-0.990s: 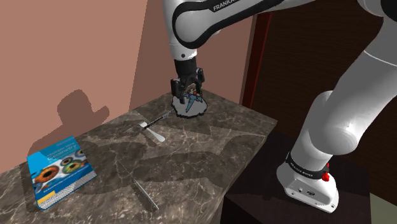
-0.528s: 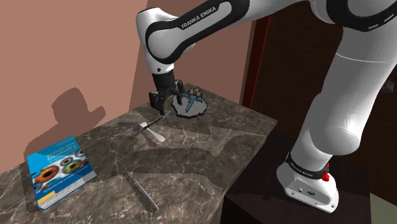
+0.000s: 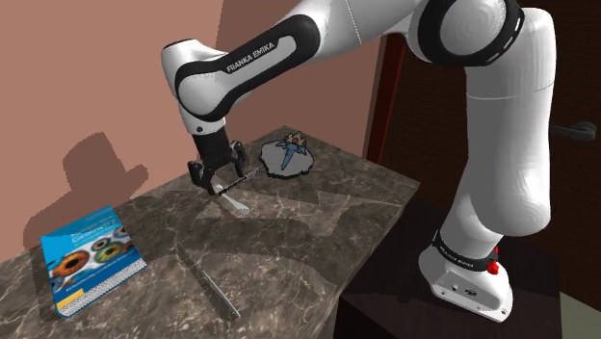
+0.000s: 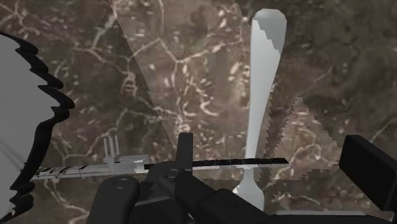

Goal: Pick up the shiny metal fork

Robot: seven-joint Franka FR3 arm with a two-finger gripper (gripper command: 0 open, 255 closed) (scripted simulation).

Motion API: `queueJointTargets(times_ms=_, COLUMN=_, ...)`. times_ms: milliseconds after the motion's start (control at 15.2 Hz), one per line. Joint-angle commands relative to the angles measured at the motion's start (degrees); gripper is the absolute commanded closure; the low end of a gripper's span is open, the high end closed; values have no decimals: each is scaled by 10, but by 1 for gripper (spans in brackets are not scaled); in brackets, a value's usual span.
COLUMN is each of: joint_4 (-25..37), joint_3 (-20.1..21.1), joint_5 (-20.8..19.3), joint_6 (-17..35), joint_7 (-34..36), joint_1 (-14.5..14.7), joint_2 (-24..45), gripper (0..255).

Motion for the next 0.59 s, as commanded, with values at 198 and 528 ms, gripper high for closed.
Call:
queueJointTargets(times_ms=198, joint_4=0, joint_3=-1, joint_5=-5, joint_6=25, joint_7=2, joint_1=4, joint_2=26, gripper=0)
queueJointTargets(times_ms=528, joint_4=-13, joint_3=-3, joint_5=-8, joint_6=48, joint_7=2, joint_1=5, joint_2=37, gripper=0)
